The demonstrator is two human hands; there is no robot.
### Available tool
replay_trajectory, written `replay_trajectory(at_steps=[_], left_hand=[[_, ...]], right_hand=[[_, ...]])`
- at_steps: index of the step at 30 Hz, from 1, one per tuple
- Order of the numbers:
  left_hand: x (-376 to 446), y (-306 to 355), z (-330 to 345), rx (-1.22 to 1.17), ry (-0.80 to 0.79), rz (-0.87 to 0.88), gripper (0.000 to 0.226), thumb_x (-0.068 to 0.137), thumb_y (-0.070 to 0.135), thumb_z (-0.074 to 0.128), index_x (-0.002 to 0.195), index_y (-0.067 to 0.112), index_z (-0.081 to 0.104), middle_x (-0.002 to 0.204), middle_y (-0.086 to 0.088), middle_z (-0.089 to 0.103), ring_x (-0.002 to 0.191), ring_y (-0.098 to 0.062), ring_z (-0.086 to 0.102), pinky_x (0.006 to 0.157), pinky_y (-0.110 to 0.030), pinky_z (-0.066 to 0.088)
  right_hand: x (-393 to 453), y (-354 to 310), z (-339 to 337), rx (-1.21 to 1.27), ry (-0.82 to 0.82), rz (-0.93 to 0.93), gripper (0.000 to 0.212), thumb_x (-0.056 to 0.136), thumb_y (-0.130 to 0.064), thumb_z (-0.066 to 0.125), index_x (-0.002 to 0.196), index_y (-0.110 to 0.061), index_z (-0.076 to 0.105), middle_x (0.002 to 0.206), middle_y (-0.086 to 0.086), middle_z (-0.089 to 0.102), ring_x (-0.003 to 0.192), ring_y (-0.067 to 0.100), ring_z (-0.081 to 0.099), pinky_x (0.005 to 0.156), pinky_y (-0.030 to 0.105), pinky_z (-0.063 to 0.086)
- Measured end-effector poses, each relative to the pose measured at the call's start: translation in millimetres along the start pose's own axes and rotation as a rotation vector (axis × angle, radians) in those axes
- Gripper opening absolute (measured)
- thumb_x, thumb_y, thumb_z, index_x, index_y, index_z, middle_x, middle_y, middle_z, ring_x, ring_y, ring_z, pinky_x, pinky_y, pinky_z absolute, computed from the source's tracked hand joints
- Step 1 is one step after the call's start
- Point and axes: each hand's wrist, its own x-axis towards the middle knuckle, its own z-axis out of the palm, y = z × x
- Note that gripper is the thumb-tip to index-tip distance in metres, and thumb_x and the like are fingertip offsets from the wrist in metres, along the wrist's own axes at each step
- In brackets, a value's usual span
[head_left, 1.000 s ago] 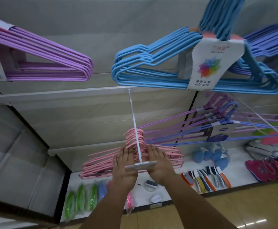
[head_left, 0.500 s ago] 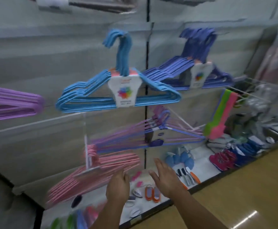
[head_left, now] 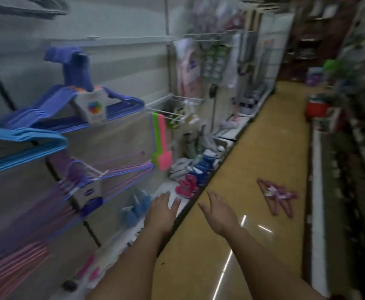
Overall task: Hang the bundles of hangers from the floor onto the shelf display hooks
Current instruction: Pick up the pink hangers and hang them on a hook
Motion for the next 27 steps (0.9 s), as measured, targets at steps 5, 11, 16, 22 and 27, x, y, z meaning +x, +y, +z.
replay_trajectory(at_steps=[5,11,16,22,27], left_hand=[[35.2,76.2,51.7,0.139,-0.095,0.217,0.064,0.095,0.058,0.028,0.147,0.020,0.031,0.151,-0.004,0.035,0.139,-0.023,0.031,0.112,-0.043,0.028],[73.3,137.9,108.2,0.125,-0.217,0.384,0.065,0.095,0.058,0.029,0.147,0.019,0.030,0.152,-0.001,0.033,0.141,-0.018,0.028,0.115,-0.036,0.024],[131.4,178.9,137.5,0.172,-0.282,0.480,0.065,0.095,0.058,0.029,0.148,0.020,0.029,0.153,-0.002,0.032,0.141,-0.018,0.027,0.115,-0.038,0.024],[217.1,223.4,165.1,0.188,-0.356,0.567,0.065,0.095,0.060,0.029,0.148,0.022,0.029,0.154,-0.001,0.030,0.142,-0.018,0.024,0.116,-0.038,0.021],[277.5,249.6,190.8,0.248,-0.392,0.616,0.064,0.095,0.060,0.029,0.148,0.023,0.028,0.154,-0.001,0.030,0.142,-0.019,0.024,0.116,-0.037,0.021]], right_hand=[[-5.5,73.1,-43.3,0.016,0.108,0.183,0.064,0.099,-0.051,0.032,0.150,-0.014,0.022,0.156,0.006,0.027,0.142,0.020,0.026,0.114,0.030,0.021],[3.1,137.9,-74.9,0.036,0.182,0.374,0.066,0.098,-0.054,0.031,0.151,-0.017,0.020,0.157,0.003,0.025,0.142,0.020,0.026,0.112,0.033,0.026],[37.0,177.8,-98.1,0.083,0.250,0.493,0.067,0.096,-0.058,0.031,0.151,-0.022,0.021,0.156,0.000,0.026,0.141,0.022,0.028,0.111,0.039,0.030],[95.3,211.1,-127.1,0.039,0.269,0.604,0.062,0.097,-0.055,0.032,0.149,-0.022,0.026,0.153,0.001,0.033,0.139,0.022,0.031,0.110,0.036,0.029],[130.9,239.4,-140.4,0.016,0.267,0.670,0.061,0.098,-0.054,0.031,0.149,-0.021,0.025,0.153,0.001,0.032,0.139,0.021,0.031,0.110,0.037,0.028]])
